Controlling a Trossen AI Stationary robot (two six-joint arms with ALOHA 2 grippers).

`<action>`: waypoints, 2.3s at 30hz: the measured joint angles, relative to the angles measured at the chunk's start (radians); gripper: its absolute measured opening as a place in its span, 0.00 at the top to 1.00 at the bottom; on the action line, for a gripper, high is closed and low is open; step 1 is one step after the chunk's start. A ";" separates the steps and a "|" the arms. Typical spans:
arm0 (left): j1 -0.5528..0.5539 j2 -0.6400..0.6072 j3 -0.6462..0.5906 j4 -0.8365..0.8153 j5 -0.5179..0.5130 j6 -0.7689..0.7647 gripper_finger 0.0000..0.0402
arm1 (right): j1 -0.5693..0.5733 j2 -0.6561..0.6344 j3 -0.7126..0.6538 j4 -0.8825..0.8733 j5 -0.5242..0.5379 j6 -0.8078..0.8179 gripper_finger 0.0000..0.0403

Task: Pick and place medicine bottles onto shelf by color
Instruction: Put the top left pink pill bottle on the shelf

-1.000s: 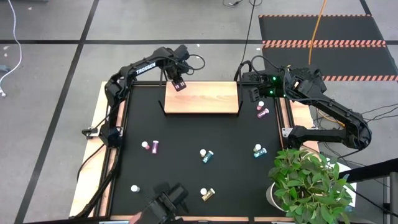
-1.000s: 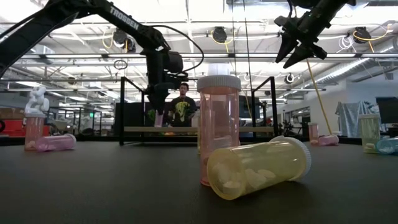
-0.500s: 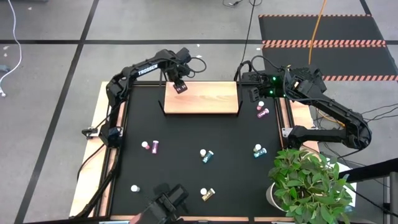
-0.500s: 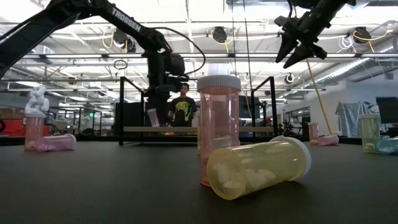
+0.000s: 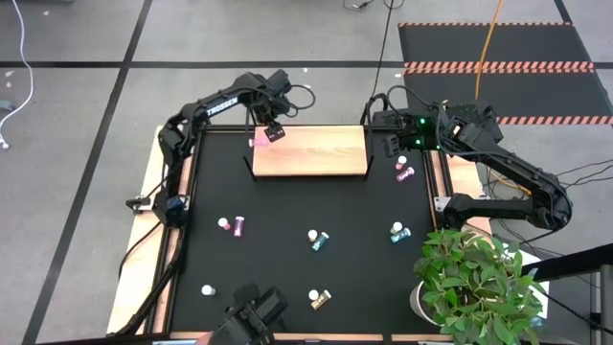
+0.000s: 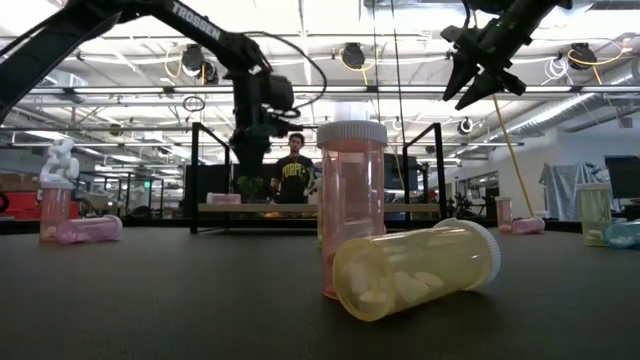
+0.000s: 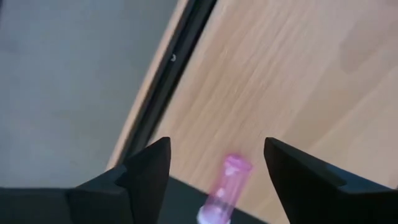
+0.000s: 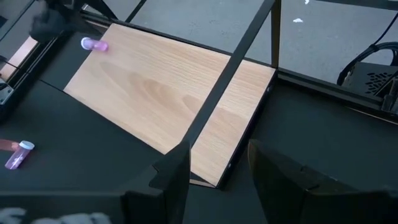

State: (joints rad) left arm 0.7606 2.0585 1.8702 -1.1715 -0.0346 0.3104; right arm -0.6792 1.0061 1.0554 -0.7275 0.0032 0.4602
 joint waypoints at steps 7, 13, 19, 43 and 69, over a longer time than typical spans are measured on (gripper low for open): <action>-0.028 -0.147 0.001 0.019 -0.053 0.067 0.38 | 0.000 0.000 0.000 0.035 0.000 -0.010 0.61; -0.056 -0.167 0.003 0.049 -0.048 0.168 0.43 | 0.000 0.000 -0.001 0.105 -0.004 -0.037 0.61; -0.072 -0.039 0.002 0.045 -0.068 0.217 0.48 | 0.000 0.000 -0.001 0.130 -0.031 -0.031 0.61; -0.026 0.049 -0.075 -0.061 -0.128 0.283 0.48 | 0.047 0.000 -0.001 0.087 -0.031 -0.011 0.61; -0.045 0.046 -0.190 -0.009 -0.119 0.275 0.74 | 0.047 0.000 -0.001 0.087 -0.031 -0.035 0.61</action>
State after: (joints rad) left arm 0.7155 2.1042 1.6803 -1.1805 -0.1534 0.5850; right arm -0.6327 1.0065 1.0546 -0.6407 -0.0277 0.4248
